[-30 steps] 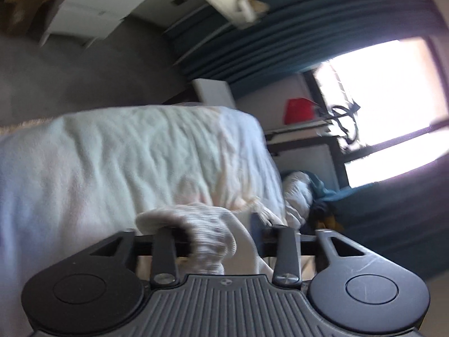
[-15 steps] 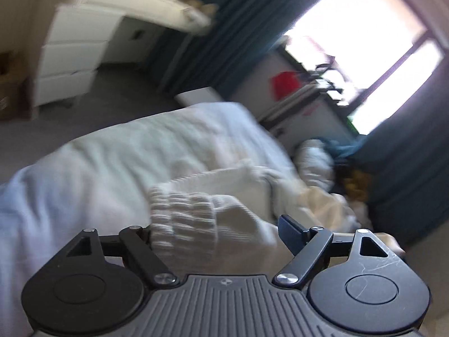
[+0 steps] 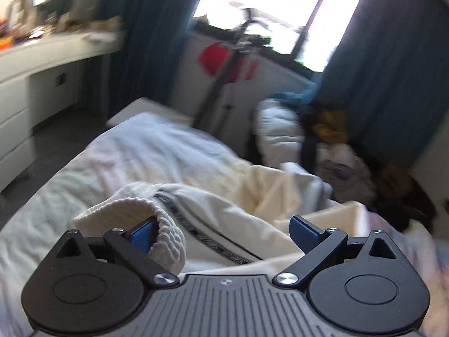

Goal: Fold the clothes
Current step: 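Lay the cuff onto the garment with the left gripper and release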

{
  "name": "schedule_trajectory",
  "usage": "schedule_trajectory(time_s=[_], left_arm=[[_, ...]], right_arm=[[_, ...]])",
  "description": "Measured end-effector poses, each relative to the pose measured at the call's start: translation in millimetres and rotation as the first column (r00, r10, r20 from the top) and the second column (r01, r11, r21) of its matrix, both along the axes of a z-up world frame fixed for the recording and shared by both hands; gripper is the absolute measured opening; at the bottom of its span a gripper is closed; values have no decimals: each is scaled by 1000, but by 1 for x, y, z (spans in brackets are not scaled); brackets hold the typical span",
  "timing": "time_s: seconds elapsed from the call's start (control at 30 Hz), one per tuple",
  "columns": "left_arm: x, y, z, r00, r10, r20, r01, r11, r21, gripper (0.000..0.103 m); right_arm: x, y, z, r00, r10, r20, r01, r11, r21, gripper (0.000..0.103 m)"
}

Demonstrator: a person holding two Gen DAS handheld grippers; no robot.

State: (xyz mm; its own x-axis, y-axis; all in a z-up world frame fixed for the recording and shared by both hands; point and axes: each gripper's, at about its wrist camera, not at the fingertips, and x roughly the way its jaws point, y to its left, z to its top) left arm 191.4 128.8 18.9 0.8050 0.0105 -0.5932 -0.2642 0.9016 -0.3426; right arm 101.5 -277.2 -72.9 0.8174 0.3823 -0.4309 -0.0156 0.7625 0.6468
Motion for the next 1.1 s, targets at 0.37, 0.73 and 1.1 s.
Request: schedule_trajectory(time_s=[0.37, 0.73, 1.1], left_arm=[[-33, 78, -53, 990, 92, -107, -100, 992, -73, 24], [-97, 136, -89, 940, 121, -319, -87, 989, 118, 13], [-174, 120, -46, 980, -67, -185, 91, 988, 124, 82]], right_arm=[[6, -5, -10, 999, 45, -11, -44, 996, 73, 87], [9, 5, -14, 999, 33, -39, -33, 999, 1, 87], [2, 9, -4, 999, 18, -26, -19, 999, -46, 87]])
